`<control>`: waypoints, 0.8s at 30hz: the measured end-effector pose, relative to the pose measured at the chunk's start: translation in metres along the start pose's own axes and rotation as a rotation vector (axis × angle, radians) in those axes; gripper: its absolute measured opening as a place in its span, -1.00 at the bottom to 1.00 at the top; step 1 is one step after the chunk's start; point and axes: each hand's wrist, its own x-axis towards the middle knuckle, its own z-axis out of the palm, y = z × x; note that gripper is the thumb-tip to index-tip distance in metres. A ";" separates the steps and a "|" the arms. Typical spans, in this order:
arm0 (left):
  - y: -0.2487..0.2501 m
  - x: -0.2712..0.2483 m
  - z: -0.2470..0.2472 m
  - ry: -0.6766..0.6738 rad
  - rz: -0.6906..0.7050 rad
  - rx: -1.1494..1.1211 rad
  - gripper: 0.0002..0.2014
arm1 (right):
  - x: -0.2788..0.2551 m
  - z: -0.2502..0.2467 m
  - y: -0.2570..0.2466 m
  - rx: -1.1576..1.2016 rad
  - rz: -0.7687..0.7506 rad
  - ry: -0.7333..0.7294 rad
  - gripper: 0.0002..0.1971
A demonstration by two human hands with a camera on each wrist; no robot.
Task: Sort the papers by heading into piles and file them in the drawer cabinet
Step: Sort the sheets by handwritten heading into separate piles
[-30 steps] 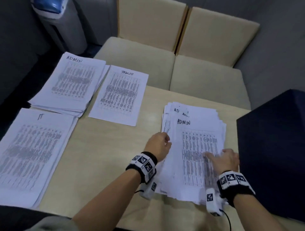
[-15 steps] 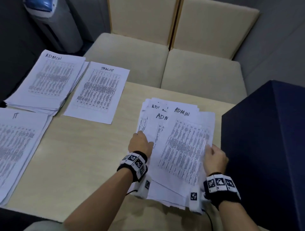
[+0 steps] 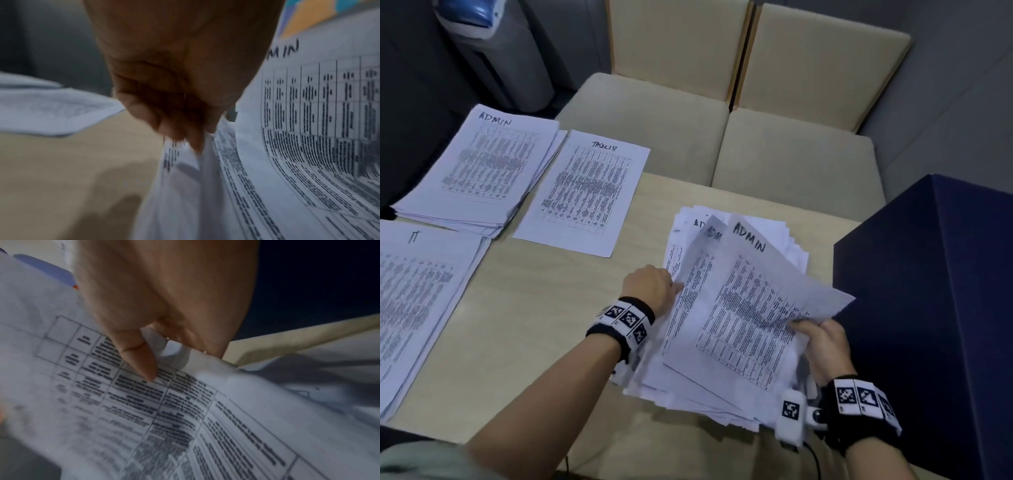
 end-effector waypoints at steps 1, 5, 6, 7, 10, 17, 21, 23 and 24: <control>-0.002 -0.003 -0.005 0.014 0.036 0.063 -0.49 | -0.003 0.002 -0.002 0.027 0.010 -0.030 -0.84; -0.013 -0.007 -0.006 0.074 0.286 -0.269 -0.69 | -0.001 0.007 0.000 0.096 0.084 -0.127 -0.84; -0.015 -0.009 -0.005 0.106 0.340 -0.418 -0.64 | -0.002 0.009 0.001 0.095 0.091 -0.138 -0.81; -0.015 -0.011 -0.004 0.134 0.356 -0.562 -0.58 | -0.004 0.010 0.000 0.094 0.101 -0.128 -0.79; -0.008 -0.022 -0.005 0.008 0.400 -0.860 -0.53 | -0.013 0.014 -0.004 0.117 0.086 -0.116 -0.87; 0.009 -0.010 0.018 -0.052 -0.130 -0.893 -0.82 | -0.015 0.003 0.003 -0.054 0.112 0.107 -0.90; 0.012 -0.006 0.045 -0.084 -0.336 -0.485 -0.34 | -0.007 -0.005 0.008 -0.136 0.045 0.154 -0.87; 0.017 -0.006 0.049 -0.088 -0.317 -0.418 -0.39 | -0.006 -0.006 0.002 -0.088 0.049 0.180 -0.76; 0.018 -0.006 0.047 -0.076 -0.292 -0.409 -0.50 | -0.005 -0.005 -0.002 -0.055 0.053 0.168 -0.74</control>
